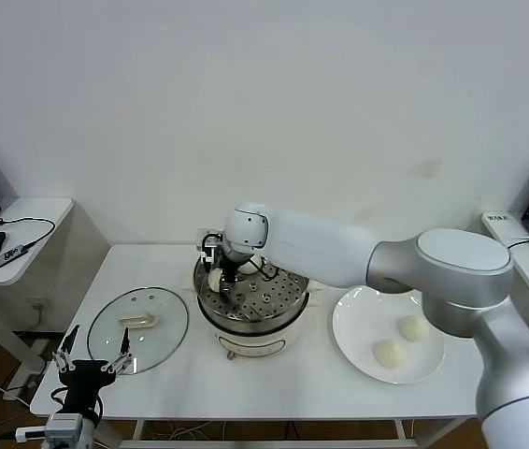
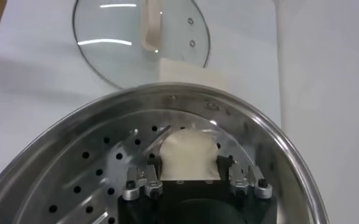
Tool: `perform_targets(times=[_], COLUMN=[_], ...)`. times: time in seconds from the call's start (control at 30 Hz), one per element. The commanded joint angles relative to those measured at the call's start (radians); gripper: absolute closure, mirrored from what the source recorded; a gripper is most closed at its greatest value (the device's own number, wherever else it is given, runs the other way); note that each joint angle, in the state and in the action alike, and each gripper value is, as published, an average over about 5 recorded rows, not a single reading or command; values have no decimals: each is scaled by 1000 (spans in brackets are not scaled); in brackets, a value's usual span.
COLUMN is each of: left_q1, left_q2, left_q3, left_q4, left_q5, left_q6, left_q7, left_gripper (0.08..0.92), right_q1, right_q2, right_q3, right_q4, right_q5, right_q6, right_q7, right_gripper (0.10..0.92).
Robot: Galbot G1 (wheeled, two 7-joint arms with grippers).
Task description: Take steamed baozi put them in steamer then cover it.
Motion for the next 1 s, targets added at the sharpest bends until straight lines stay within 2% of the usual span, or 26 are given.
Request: perform_targets(times=[0.03, 0.23, 0.33, 0.77, 1.0], left_q1=[1, 4, 4, 5, 15], left_q2=[-1, 0, 0, 8, 7], left_q3=[1, 0, 1, 23, 40], left_q4=[-3, -8, -12, -27, -25], left_q5=[1, 0, -1, 2, 11], left_q6=[1, 3, 4, 7, 6], left_q7=[1, 2, 3, 3, 3], left_gripper=[177, 177, 177, 177, 177], right_q1=[3, 79, 151, 418, 389], right_q2=[0, -88, -159, -627, -879], right_q3=[1, -17, -40, -165, -193], right_q4=[8, 125, 198, 585, 686], right_q5=[3, 3, -5, -107, -239], right_q6=[-6, -13, -5, 121, 193], right_q7=[-12, -94, -144, -308, -348], right_gripper=[402, 244, 209, 203, 203])
